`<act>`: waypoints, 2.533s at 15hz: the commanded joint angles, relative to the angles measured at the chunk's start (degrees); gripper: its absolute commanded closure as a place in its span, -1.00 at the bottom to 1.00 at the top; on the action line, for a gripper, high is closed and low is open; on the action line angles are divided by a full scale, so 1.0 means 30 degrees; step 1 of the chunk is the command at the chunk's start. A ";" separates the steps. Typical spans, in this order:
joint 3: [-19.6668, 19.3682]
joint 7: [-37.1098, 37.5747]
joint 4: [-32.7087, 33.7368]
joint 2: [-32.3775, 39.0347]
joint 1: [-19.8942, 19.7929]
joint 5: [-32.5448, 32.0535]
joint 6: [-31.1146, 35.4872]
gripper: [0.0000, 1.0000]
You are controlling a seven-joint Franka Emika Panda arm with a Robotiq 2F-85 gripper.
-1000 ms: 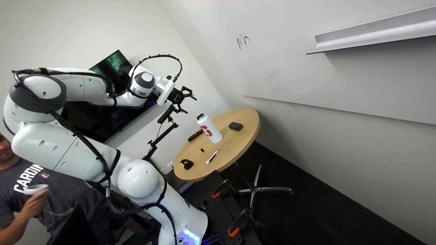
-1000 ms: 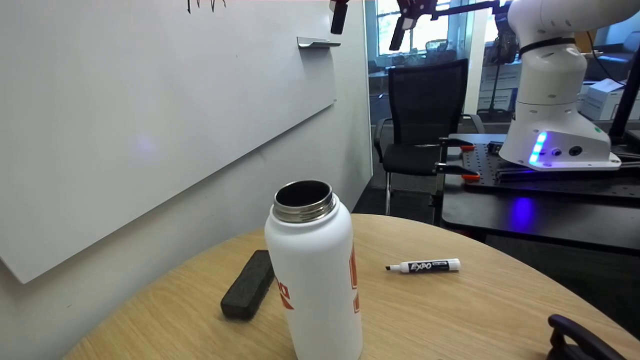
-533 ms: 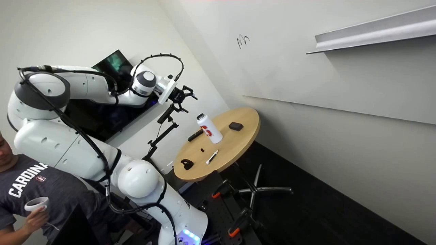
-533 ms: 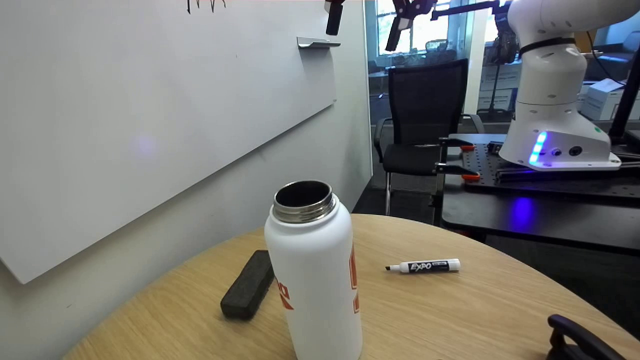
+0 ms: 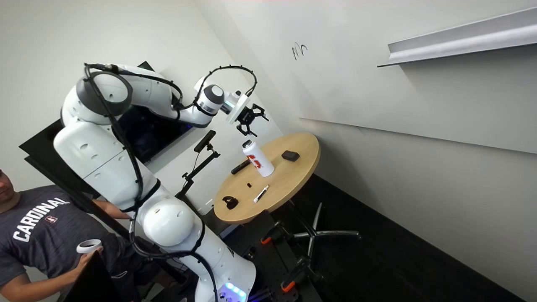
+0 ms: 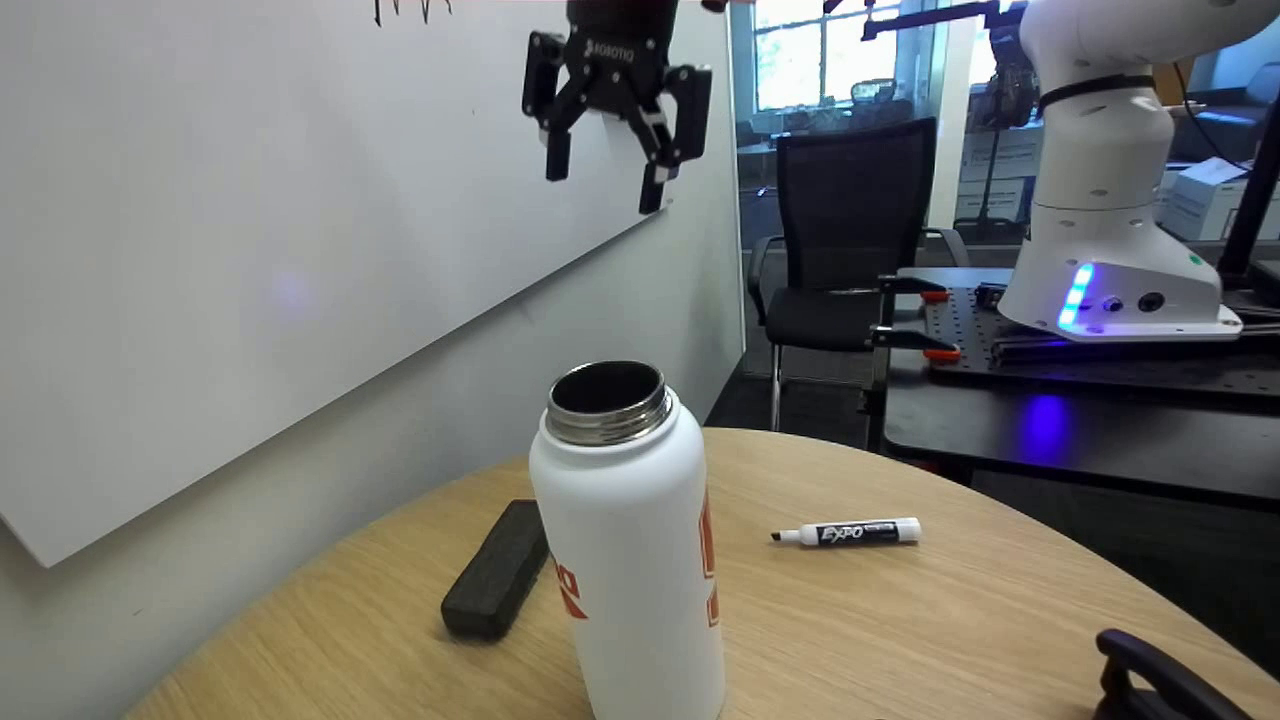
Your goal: Pick up the eraser and rub it on the white board. Pick up the lid from the table and put it on the white bottle.
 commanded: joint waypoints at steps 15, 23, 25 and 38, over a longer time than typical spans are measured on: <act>-0.0133 -0.3829 0.5556 0.8141 0.0968 -0.0587 0.0124 -1.00; -0.0950 -0.3450 0.6663 1.1467 0.1889 -0.1687 0.3138 -1.00; -0.1334 -0.3526 0.7177 1.2295 0.1955 -0.1983 0.3862 -1.00; -0.1821 -0.3758 1.1170 1.5826 0.2595 -0.1758 0.3108 -1.00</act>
